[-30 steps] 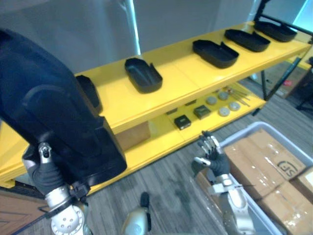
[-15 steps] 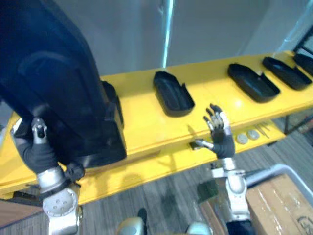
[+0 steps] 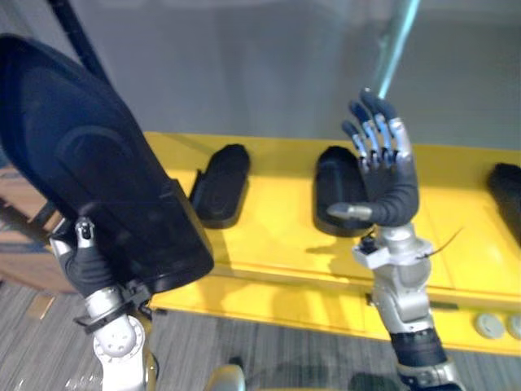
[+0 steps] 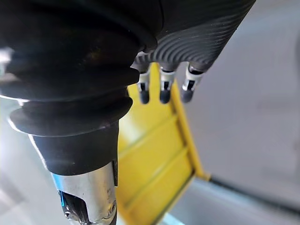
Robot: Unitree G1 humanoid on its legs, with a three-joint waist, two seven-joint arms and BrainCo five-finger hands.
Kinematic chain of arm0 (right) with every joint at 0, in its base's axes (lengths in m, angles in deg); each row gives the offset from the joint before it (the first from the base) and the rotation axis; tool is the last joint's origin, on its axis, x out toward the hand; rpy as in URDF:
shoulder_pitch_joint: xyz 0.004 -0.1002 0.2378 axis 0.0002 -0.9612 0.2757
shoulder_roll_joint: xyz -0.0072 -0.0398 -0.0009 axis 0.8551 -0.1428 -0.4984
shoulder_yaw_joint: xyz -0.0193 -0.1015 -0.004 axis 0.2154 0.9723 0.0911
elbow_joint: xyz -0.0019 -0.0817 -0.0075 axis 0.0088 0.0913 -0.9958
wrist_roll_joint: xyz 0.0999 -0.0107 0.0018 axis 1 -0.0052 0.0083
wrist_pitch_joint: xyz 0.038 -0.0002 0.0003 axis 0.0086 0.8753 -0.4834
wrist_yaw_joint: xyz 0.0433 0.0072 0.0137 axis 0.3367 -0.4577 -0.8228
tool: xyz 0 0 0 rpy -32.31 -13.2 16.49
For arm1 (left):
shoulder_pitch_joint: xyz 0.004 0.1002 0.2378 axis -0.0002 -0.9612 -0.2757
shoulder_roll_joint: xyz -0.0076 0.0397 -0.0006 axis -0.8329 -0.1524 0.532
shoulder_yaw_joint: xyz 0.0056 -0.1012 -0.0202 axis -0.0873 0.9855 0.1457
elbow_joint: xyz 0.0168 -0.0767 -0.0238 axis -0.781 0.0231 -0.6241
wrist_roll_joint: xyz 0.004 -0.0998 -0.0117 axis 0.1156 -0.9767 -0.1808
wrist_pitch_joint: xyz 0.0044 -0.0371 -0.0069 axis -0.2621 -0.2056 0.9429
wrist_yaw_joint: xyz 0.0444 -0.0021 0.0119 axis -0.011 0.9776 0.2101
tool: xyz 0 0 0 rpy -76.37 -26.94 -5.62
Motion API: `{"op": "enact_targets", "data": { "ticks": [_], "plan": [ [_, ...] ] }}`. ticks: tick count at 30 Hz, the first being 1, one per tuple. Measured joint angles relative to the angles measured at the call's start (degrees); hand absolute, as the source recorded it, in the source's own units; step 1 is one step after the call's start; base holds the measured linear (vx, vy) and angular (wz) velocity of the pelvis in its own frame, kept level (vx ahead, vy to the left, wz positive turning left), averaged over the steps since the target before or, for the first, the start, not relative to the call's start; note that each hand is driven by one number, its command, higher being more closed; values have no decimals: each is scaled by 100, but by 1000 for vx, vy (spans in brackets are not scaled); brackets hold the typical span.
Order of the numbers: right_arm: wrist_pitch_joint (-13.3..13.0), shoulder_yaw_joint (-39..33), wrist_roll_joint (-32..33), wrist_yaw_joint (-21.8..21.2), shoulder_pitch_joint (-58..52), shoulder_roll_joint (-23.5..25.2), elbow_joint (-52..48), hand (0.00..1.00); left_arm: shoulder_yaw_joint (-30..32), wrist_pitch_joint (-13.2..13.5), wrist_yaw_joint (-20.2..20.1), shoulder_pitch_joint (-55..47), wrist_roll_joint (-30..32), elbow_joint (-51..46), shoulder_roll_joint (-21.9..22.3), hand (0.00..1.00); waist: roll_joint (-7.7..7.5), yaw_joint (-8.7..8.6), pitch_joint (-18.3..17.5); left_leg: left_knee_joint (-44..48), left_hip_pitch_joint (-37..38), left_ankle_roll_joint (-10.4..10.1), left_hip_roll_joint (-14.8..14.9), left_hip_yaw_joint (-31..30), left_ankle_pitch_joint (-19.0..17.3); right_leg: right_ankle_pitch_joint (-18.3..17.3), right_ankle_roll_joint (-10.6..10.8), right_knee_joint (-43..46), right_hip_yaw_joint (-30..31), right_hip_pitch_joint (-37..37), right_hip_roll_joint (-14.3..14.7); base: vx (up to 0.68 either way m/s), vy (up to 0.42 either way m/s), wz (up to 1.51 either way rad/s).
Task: Walk over and take plastic housings, then place them on the shelf
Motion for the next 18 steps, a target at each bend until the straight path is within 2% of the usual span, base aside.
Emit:
{"op": "enact_targets", "data": {
  "ticks": [1,2,3,4,5,6,8,9,12,16,18],
  "plan": [
    [-19,31,-9,-47,-15,15,-69,0,43,34,-12,5,-3,-80,-22,100,-127,-15,-73,-335,-5,-130,-183,-130,237,101,-69,-363,11,-44,42,-162,-52,103],
    [-78,-2,-5,-56,-43,8,-94,0,51,87,-14,4,-3,-122,19,100,-185,-58,-156,-438,41,-211,-198,-202,131,107,45,-463,-233,-36,-1,-101,-58,85],
    [-84,-12,16,-81,-35,-26,-93,0,39,101,-15,-3,-17,-155,16,100,-166,-45,-159,-178,28,-179,-120,-132,-164,123,26,-461,-301,-41,8,-67,-72,58],
    [-146,30,72,-148,-135,-11,-147,0,14,106,-21,-24,-36,-189,11,100,-127,-72,-188,258,197,-324,97,201,-575,157,18,-468,-396,-16,14,-5,-33,31],
    [-156,33,89,-151,-168,4,-179,0,-6,105,-21,-20,-33,-189,12,100,-113,-86,-197,199,245,-386,113,249,-596,180,22,-473,-439,2,22,21,7,58],
    [-174,31,303,-219,-334,0,-314,0,-137,86,-37,-6,9,-193,10,100,-35,-200,-247,-210,457,-585,122,343,-553,254,72,-563,-627,58,36,25,56,58],
    [-185,11,466,-259,-541,123,-358,0,-378,77,-113,48,36,-195,-6,100,41,-267,-296,-999,755,-885,-54,379,-323,379,155,-653,-772,92,-26,9,147,51],
    [-182,30,465,-254,-681,227,-358,0,-463,79,-167,47,72,-224,-8,100,48,-250,-307,-1277,883,-805,-176,413,-206,487,199,-765,-771,152,-74,-9,175,20],
    [-179,321,446,-168,-958,562,-355,0,-430,78,-277,45,99,-236,-74,100,-88,-243,-298,-1615,974,-625,-458,398,-89,611,373,-816,-763,150,-282,-1,180,11],
    [-161,545,320,21,-1038,795,-221,0,-443,24,-374,57,100,-234,-390,100,-143,-246,-289,-2006,1140,-461,-722,260,67,678,453,-614,-659,125,-482,22,178,24],
    [-159,512,6,212,-1064,810,-222,0,-469,-49,-412,139,42,-228,-469,100,-136,-328,-300,-2006,1043,-383,-795,-114,95,733,364,-461,-20,104,-497,45,139,78]
  ]
}}
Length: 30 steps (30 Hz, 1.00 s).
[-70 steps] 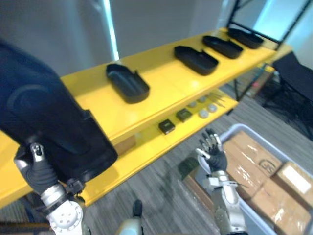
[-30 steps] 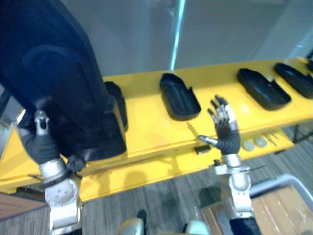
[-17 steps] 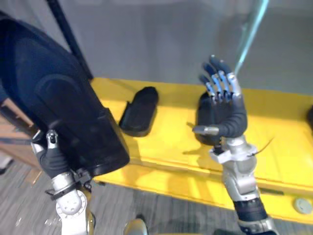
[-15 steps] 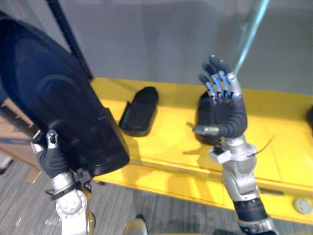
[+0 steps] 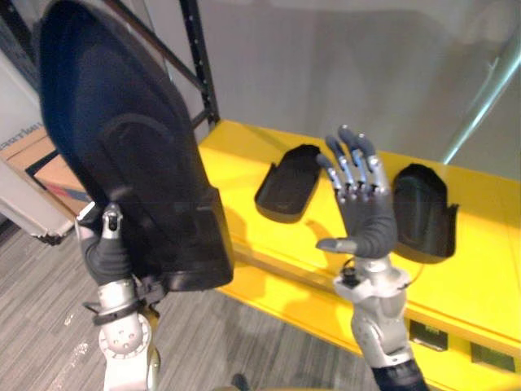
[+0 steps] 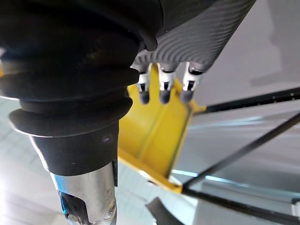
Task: Walk over and take plastic housings, then place them on the shelf
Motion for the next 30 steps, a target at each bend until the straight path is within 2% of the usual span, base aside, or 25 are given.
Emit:
{"op": "enact_targets", "data": {
  "ticks": [3,6,8,10,11,12,13,14,17,19,21,23,24,30],
  "plan": [
    [56,1,-5,8,-65,-10,1,0,7,-42,64,108,-43,3,7,100,-71,-10,-36,31,-206,33,-30,-444,145,-19,-86,-65,244,-2,94,75,14,97],
    [362,-181,107,-218,-94,-34,8,0,10,-147,124,-19,-38,48,67,100,-111,77,-6,147,-496,54,-73,-868,292,-54,-139,-403,184,187,238,38,-105,80],
    [503,-418,333,-390,-99,-106,72,0,40,-144,10,-243,-47,46,154,100,-89,135,47,401,-592,55,-66,-909,288,-109,-160,-434,185,339,313,-31,-99,52],
    [500,-506,423,-491,-94,-221,57,0,79,-125,-86,-398,-44,24,261,100,-59,135,106,553,-583,55,-48,-811,288,-236,-180,-274,195,415,326,-83,-55,27],
    [478,-502,520,-513,-91,-272,43,0,70,-96,-133,-457,-47,-30,273,100,-54,122,111,530,-579,73,-50,-704,264,-418,-213,-173,197,378,300,-128,-52,9],
    [429,-502,551,-512,-62,-286,30,0,88,-19,-153,-456,-41,-128,244,100,-172,146,161,502,-608,67,-83,-565,228,-695,-14,-171,226,355,190,-138,-74,-3],
    [398,-501,539,-503,-57,-286,30,0,85,38,-150,-455,-40,-138,263,100,-198,161,190,505,-636,36,-131,-532,252,-788,120,-200,225,362,154,-151,-101,-1],
    [369,-493,488,-461,-114,-283,30,0,34,55,-183,-458,-30,-136,341,100,-84,106,234,490,-689,2,-113,-548,299,-787,152,-169,195,348,187,-158,-70,7],
    [220,-495,420,-213,-224,-217,20,0,18,57,-256,-393,14,-142,353,100,-29,18,234,187,-566,-32,-55,-376,456,-768,159,-149,184,355,205,-93,-22,6],
    [146,-509,438,-198,-231,-153,-20,0,20,72,-262,-308,13,-148,351,100,-11,6,215,3,-485,-17,-52,-352,552,-742,165,-150,206,349,195,-8,-4,-2],
    [149,-495,342,-128,-285,-47,-20,0,22,77,-268,-289,11,-176,349,100,-79,6,254,2,-480,7,-58,-292,563,-690,152,-151,272,326,203,-7,-8,-9],
    [252,-489,333,-91,-364,43,-19,0,22,76,-271,-296,9,-176,349,100,-139,19,246,1,-475,25,-64,-259,563,-641,122,-146,384,264,197,22,4,-7],
    [666,-502,446,153,-826,161,243,0,-8,98,-304,-507,0,-177,466,100,-66,-98,234,-16,-599,29,30,-259,857,-519,125,-188,840,62,352,21,8,-3],
    [666,-526,448,146,-888,158,244,0,-16,98,-303,-560,0,-177,466,100,-23,-98,208,-16,-615,32,54,-267,818,-542,89,-206,837,29,361,0,0,1]
  ]
}}
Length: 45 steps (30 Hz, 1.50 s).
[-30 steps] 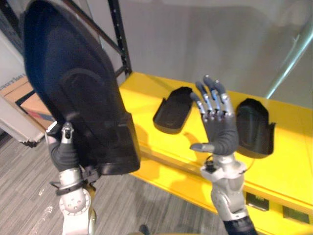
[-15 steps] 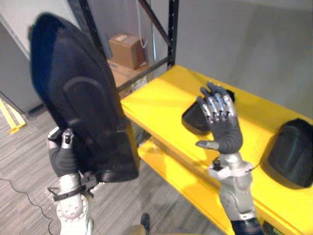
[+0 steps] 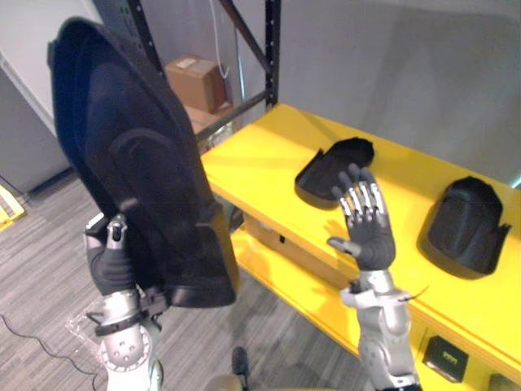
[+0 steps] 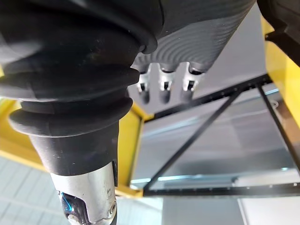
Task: Walk over and take plastic housings, then place them on the shelf
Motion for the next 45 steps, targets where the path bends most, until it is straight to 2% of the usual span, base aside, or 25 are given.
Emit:
{"op": "enact_targets", "data": {
  "ticks": [8,13,15,16,17,18,19,20,21,22,23,25,27,29,30,31,32,35,38,39,40,42,43,44,45],
  "plan": [
    [3,-929,230,-36,-159,-26,0,0,234,-2,68,-442,-115,1,15,100,-8,31,3,4,-151,-34,20,-177,110,63,49,17,-157,-16,67,-2,-6,11],
    [4,-1086,449,-259,-202,-18,0,0,370,-2,177,-479,-246,1,77,100,-2,33,11,4,-102,-9,9,-140,84,26,2,10,-136,-8,57,-15,0,-3],
    [0,-1122,448,-239,-202,-1,0,0,370,-3,181,-441,-246,-1,122,100,-27,29,48,4,-68,-10,-43,-123,57,-41,17,31,-158,3,-30,-19,41,2],
    [-6,-1163,443,-220,-205,41,4,0,359,-4,148,-380,-248,3,134,100,-145,16,94,60,-34,27,-95,-21,0,-87,13,78,-166,-10,-160,66,77,1],
    [-11,-1197,437,-100,-208,125,7,0,357,-13,62,-260,-239,-1,131,100,-277,22,190,538,-85,294,-211,196,-255,-244,45,376,-147,-27,-383,93,75,2],
    [-12,-1218,437,-51,-218,135,6,0,353,-13,41,-212,-230,-3,125,100,-310,13,241,705,-84,286,-270,231,-425,-334,31,560,-151,-13,-489,110,65,-3],
    [-16,-1217,437,42,-266,141,8,0,343,-17,16,-179,-193,0,132,100,-341,-10,283,824,-10,202,-341,226,-616,-454,-82,1082,-101,-36,-644,108,57,4],
    [-26,-1194,436,91,-353,172,9,0,291,-55,20,-174,-146,2,125,100,-365,-50,304,745,57,225,-361,187,-631,-297,-373,1755,39,-353,-734,107,66,10],
    [-27,-1191,435,110,-386,194,9,0,278,-73,20,-166,-116,-12,107,100,-287,-84,275,725,76,237,-330,156,-628,-174,-532,2071,117,-541,-732,104,71,11],
    [-30,-1109,428,127,-396,268,18,0,303,-87,68,-159,-42,-38,28,100,-299,-124,331,618,151,255,-233,157,-625,-148,-488,2284,329,-770,-593,80,36,0],
    [-37,-1013,402,89,-387,323,16,0,340,-106,91,-154,-37,-37,-64,100,-357,-123,379,527,228,258,-182,190,-622,-137,-473,2066,359,-850,-354,68,4,-14],
    [-48,-921,319,-14,-370,317,17,0,412,-153,215,-201,-39,-25,-137,100,-540,-90,323,523,266,270,-212,360,-651,-138,-543,1646,229,-902,-172,73,-40,-43],
    [-161,-894,317,-135,-300,287,17,0,470,-245,456,-234,-36,-14,-98,100,-547,-51,310,700,181,250,-185,571,-826,-126,-522,894,177,-621,-71,95,-50,-55],
    [-286,-922,293,-129,-253,170,16,0,486,-244,504,-191,-30,-11,-37,100,-435,-90,361,1131,-104,228,-73,656,-1060,19,-379,327,186,-485,51,64,-8,-23],
    [-306,-1005,209,-109,-248,114,16,0,475,-243,491,-186,-1,-5,16,100,-310,-124,436,1443,-228,199,-3,657,-1230,53,-328,222,191,-435,85,49,34,-11],
    [-312,-1035,199,-95,-250,91,17,0,469,-239,485,-198,-7,2,31,100,-252,-130,464,1613,-271,184,33,666,-1329,55,-319,206,201,-412,94,33,41,-13],
    [-334,-1100,175,-18,-254,48,17,0,469,-222,447,-219,-27,8,35,100,-131,-127,503,1919,-322,176,133,708,-1533,51,-311,208,261,-369,136,38,36,-25],
    [-463,-1217,-234,410,-243,30,16,0,477,-119,408,-233,-33,21,24,100,53,-57,497,2614,-400,35,410,836,-1854,-36,-244,224,489,-275,225,124,4,-36],
    [-668,-1477,-620,862,-213,32,7,0,463,-48,227,-226,-42,80,15,100,90,-29,508,3698,-742,14,673,748,-1863,-138,-217,427,763,-287,291,76,-34,-42],
    [-734,-1562,-768,992,-213,32,-8,0,462,-48,198,-225,-40,93,17,100,108,-33,498,3782,-748,15,709,731,-1861,-148,-222,458,828,-287,299,74,-16,-66],
    [-842,-1727,-936,1168,-198,24,-79,0,460,-44,180,-222,-40,95,17,100,122,-52,488,3815,-683,11,720,667,-1853,-153,-225,470,1010,-292,297,81,23,-73],
    [-972,-1920,-976,1348,-96,-4,-149,0,476,-32,184,-197,-42,101,24,100,45,-113,516,3763,-632,-74,590,498,-1762,-132,-205,480,1300,-307,142,77,52,-80],
    [-1029,-2039,-955,1394,-48,-39,-250,0,469,-12,187,-202,-41,103,14,100,54,-134,496,3633,-580,6,611,197,-1867,-116,-191,536,1524,-386,109,53,80,-92],
    [-1135,-2115,-949,1398,0,-112,-324,0,468,-5,189,-203,-42,103,17,100,130,-157,445,3423,-545,2,693,-270,-1875,-111,-182,563,1777,-484,78,56,137,-95],
    [-1177,-2119,-933,1407,32,-149,-325,0,469,-1,197,-194,-42,103,14,100,143,-174,430,3310,-526,-1,738,-469,-1873,-102,-166,577,1913,-538,46,45,177,-94]
  ]
}}
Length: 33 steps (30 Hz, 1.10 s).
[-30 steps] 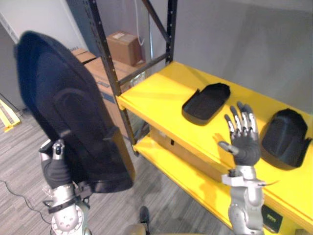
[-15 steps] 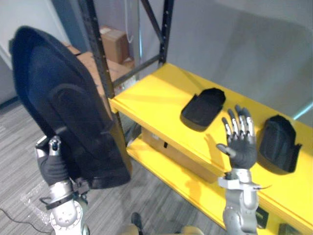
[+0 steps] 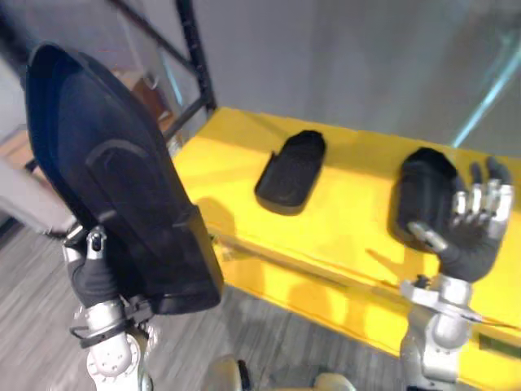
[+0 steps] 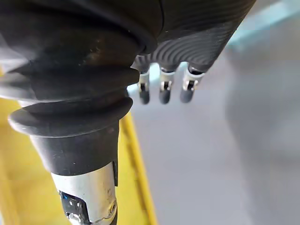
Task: Walk over and take plastic housings, then place them on the shelf
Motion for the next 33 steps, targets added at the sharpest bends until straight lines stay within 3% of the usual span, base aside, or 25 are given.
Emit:
{"op": "enact_targets", "data": {
  "ticks": [3,4,5,6,7,8,10,11,13,15,18,20,21,23,25,28,29,33],
  "plan": [
    [2,-6,21,166,183,-168,7,0,0,30,39,62,27,12,-1,100,62,4,-45,-589,226,-128,170,-607,83,32,184,62,596,-238,-157,34,339,-101],
    [6,-70,18,269,237,-243,6,0,-3,41,52,80,59,30,-1,100,161,-19,-112,-755,335,-223,247,-605,204,29,393,66,734,-287,-179,39,442,-58],
    [35,-200,21,401,229,-249,14,0,-11,57,43,133,106,95,-21,100,230,-125,-204,-849,439,-692,239,-539,-122,35,569,42,758,-250,-255,48,454,-33],
    [48,-280,20,467,211,-207,14,0,-11,58,43,194,118,146,-34,100,218,-172,-271,-920,478,-841,179,-446,-233,69,638,29,761,-252,-322,47,442,-1],
    [60,-402,17,528,186,-96,20,0,-2,58,45,315,116,225,-77,100,68,-228,-294,-995,547,-902,28,-371,-324,173,805,-10,766,-251,-522,3,401,-13],
    [65,-425,-28,638,69,134,21,0,17,47,47,450,116,349,-273,100,-171,-206,-306,-961,568,-819,-148,-191,-368,525,882,-176,772,-250,-725,-24,386,-27],
    [61,-415,11,629,-74,403,9,0,52,15,48,456,128,428,-516,100,-253,-138,-342,-931,603,-756,-125,14,-402,1000,812,-367,680,-262,-714,-69,335,-48],
    [50,-412,38,586,-181,561,1,0,89,-34,61,446,130,429,-629,100,-245,-122,-345,-1000,657,-696,-61,148,-401,1349,641,-531,352,-256,-665,-116,299,-59],
    [48,-336,21,579,-334,680,-133,0,227,-89,95,430,158,409,-670,100,-311,-130,-388,-1224,698,-602,-13,310,-362,1365,478,-526,-230,-270,-565,-104,143,-42],
    [27,-316,-163,652,-457,678,-527,0,366,-296,182,312,305,346,-534,100,-317,-85,-396,-1633,844,-564,-92,545,-205,1198,291,-715,-748,-247,-461,-66,46,-47],
    [182,-339,-526,1237,-487,672,-529,0,437,-562,272,264,433,274,-418,100,-245,-124,-361,-1827,850,-621,-162,666,-53,1246,397,-1050,-850,-233,-490,-50,-29,-26],
    [514,-496,-941,1947,-596,625,-327,0,433,-894,263,268,574,275,-415,100,-82,-236,-321,-2175,994,-679,-120,726,188,1257,436,-1066,-914,-248,-411,-15,-75,2],
    [588,-588,-1017,2073,-623,610,-249,0,449,-963,265,268,577,275,-415,100,-26,-244,-307,-2273,1043,-691,-99,753,248,1262,443,-1080,-911,-251,-383,12,-87,-9],
    [1030,-1010,-1234,2711,-828,556,212,0,567,-1261,288,275,576,295,-456,100,150,-267,-363,-2607,1176,-779,0,830,421,1301,494,-1172,-900,-270,-249,53,-84,-11],
    [1298,-1410,-1260,3029,-957,525,775,0,701,-1492,319,334,570,397,-543,100,224,-272,-407,-2708,1270,-811,58,933,464,1295,485,-1182,-816,-301,-174,88,-72,-21],
    [1579,-1949,-1255,3263,-1303,525,1780,0,885,-1970,486,694,520,929,-938,100,286,-310,-426,-2753,1268,-815,55,1117,468,1296,486,-1173,-649,-456,-149,45,-9,-26],
    [1676,-2032,-1252,3290,-1424,529,2174,0,1018,-2169,514,874,495,1201,-1137,100,315,-400,-386,-2752,1272,-806,38,1168,463,1301,494,-1172,-597,-466,-159,24,27,-23],
    [1805,-2179,-1121,3284,-1735,571,3394,0,1168,-2758,553,1493,384,2354,-1956,100,234,-590,-212,-2734,1362,-729,7,1333,414,1304,506,-1163,-414,-476,-167,5,26,-23]
  ]
}}
